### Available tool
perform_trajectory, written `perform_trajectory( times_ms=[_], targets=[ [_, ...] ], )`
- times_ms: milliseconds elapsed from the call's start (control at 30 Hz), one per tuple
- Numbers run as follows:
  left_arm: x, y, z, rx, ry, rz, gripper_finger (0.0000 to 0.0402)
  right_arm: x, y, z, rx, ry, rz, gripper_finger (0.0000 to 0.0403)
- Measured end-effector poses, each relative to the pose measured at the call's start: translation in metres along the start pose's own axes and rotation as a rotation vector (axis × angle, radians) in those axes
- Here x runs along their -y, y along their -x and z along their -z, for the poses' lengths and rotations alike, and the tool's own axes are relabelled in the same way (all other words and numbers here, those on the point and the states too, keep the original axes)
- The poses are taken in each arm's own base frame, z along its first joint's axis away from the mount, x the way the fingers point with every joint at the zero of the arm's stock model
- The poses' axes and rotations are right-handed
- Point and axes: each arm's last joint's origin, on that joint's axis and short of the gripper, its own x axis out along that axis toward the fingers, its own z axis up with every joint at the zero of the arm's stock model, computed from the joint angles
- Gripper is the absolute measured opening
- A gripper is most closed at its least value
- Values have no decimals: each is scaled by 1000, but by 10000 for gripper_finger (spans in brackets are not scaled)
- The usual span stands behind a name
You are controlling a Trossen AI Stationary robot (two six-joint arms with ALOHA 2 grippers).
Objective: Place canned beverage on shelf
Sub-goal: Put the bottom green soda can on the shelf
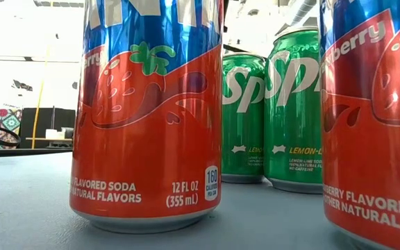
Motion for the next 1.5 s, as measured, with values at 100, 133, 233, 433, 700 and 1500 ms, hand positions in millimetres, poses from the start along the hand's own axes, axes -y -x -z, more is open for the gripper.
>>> perform_trajectory(
  times_ms=[100, 133, 233, 433, 700, 1500],
  targets=[
    [0, 0, 0, 0, -5, 0, 352, 6, -2, -3, 2, -44, 12, 285],
    [0, 0, 0, 0, -5, 0, 352, 7, -2, -4, 5, -57, 11, 285],
    [0, 0, 0, 1, -6, 1, 352, 7, -3, -5, 13, -69, 8, 285],
    [0, 0, 0, 1, -26, 0, 352, 7, -2, -5, 12, -43, -3, 286],
    [-3, -3, -2, 6, -25, -19, 352, 8, -4, -6, -2, -10, -45, 331],
    [-38, -59, 3, -106, -187, -237, 352, 79, 200, 56, 350, 42, -204, 380]
  ],
)
